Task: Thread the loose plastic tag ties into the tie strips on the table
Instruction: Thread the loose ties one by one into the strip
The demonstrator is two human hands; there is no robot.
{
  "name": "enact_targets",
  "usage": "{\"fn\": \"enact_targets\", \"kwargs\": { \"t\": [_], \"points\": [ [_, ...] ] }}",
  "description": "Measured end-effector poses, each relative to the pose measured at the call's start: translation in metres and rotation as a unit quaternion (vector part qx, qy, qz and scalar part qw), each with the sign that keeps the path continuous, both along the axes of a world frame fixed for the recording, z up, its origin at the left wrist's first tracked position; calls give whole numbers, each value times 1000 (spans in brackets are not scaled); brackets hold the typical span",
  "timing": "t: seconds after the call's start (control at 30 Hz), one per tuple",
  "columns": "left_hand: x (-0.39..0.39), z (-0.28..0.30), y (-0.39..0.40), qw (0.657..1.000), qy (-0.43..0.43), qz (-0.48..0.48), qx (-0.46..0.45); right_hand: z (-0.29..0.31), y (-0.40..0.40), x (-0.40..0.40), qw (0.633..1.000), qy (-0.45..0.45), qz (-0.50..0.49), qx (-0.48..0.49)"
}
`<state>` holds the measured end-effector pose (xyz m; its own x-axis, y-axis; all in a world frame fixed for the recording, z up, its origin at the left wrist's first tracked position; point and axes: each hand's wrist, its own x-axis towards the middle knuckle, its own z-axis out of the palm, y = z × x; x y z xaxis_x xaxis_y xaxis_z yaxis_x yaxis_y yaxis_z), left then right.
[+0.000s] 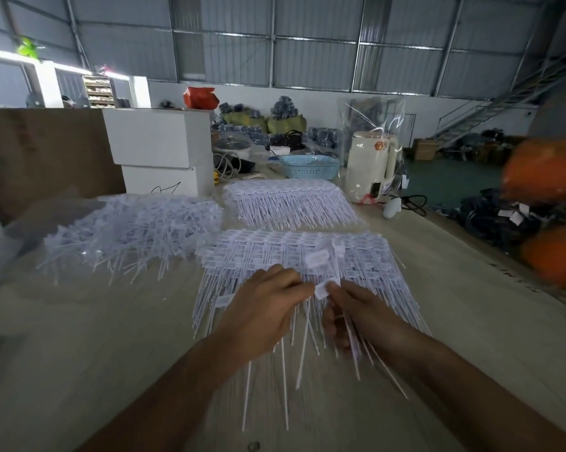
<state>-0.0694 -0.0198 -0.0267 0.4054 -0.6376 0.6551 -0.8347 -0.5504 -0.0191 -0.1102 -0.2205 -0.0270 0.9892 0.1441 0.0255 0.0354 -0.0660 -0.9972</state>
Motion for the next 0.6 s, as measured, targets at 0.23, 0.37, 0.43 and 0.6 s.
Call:
{"fn": "enact_targets", "kwargs": {
  "t": [0.23,0.37,0.43,0.6],
  "points": [
    [-1,2,0,998,-43,19,44,5,-5,-3,995,-48,2,-83],
    [1,-1,0,989,103,14,-101,9,-5,-4,998,-20,-3,-59],
    [1,-1,-2,976,154,20,-154,9,-2,-3,999,6,-23,-43],
    [-3,-1,-8,968,172,23,-183,5,5,0,995,38,-93,-4]
  ]
}}
